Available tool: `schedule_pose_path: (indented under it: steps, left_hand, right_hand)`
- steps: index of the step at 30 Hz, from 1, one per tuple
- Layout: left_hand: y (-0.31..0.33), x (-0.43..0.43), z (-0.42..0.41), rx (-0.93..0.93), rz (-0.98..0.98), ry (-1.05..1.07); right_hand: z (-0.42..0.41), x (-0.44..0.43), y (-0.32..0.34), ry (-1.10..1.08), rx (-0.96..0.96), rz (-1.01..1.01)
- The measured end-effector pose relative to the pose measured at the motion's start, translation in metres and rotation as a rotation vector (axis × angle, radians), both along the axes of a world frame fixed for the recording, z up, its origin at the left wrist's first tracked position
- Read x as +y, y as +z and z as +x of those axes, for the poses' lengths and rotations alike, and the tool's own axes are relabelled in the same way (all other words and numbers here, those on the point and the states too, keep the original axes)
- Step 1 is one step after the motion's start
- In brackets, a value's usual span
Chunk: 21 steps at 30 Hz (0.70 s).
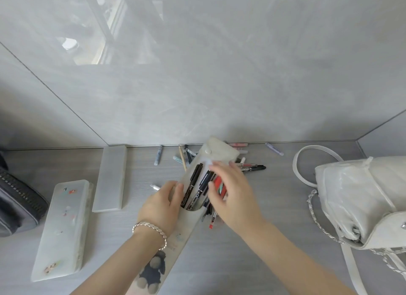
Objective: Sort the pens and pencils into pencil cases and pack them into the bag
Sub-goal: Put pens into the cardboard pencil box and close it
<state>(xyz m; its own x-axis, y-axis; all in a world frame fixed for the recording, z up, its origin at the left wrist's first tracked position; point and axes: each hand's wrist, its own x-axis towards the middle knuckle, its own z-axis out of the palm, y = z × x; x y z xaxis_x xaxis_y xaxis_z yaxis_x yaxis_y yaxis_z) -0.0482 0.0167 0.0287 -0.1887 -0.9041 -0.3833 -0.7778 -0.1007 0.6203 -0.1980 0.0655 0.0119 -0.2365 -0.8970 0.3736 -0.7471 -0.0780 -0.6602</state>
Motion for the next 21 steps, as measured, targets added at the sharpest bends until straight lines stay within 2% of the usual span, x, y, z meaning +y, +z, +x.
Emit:
schedule_pose_path:
  steps: [3, 7, 8, 9, 11, 12, 14, 17, 21]
  left_hand:
    - [-0.001, -0.014, 0.006, -0.023, -0.02, 0.06]
    - [-0.002, -0.029, 0.016, -0.021, -0.07, 0.127]
    - [-0.002, -0.032, 0.017, -0.018, -0.077, 0.14]
    - [-0.003, -0.034, 0.018, -0.015, -0.08, 0.147]
    - [-0.003, -0.034, 0.018, -0.014, -0.072, 0.141]
    - [-0.003, -0.033, 0.017, -0.018, -0.068, 0.134]
    - [-0.004, -0.03, 0.014, -0.031, -0.065, 0.107]
    - [-0.006, -0.024, 0.011, -0.023, -0.051, 0.074]
    - [-0.011, -0.021, 0.012, -0.028, -0.011, 0.071]
  right_hand:
    - [-0.026, -0.015, 0.003, -0.143, -0.315, 0.197]
    - [-0.074, -0.047, -0.031, -0.614, -0.857, 0.667]
    - [-0.083, -0.053, -0.04, -0.687, -0.933, 0.754]
    - [-0.088, -0.06, -0.046, -0.719, -0.921, 0.83]
    - [-0.092, -0.072, -0.056, -0.698, -0.781, 0.934]
    - [-0.092, -0.078, -0.061, -0.683, -0.703, 0.964]
    - [-0.091, -0.088, -0.072, -0.688, -0.675, 0.973]
    - [-0.09, -0.087, -0.084, -0.735, -0.657, 0.898]
    - [-0.091, -0.069, -0.084, -0.826, -0.743, 0.645]
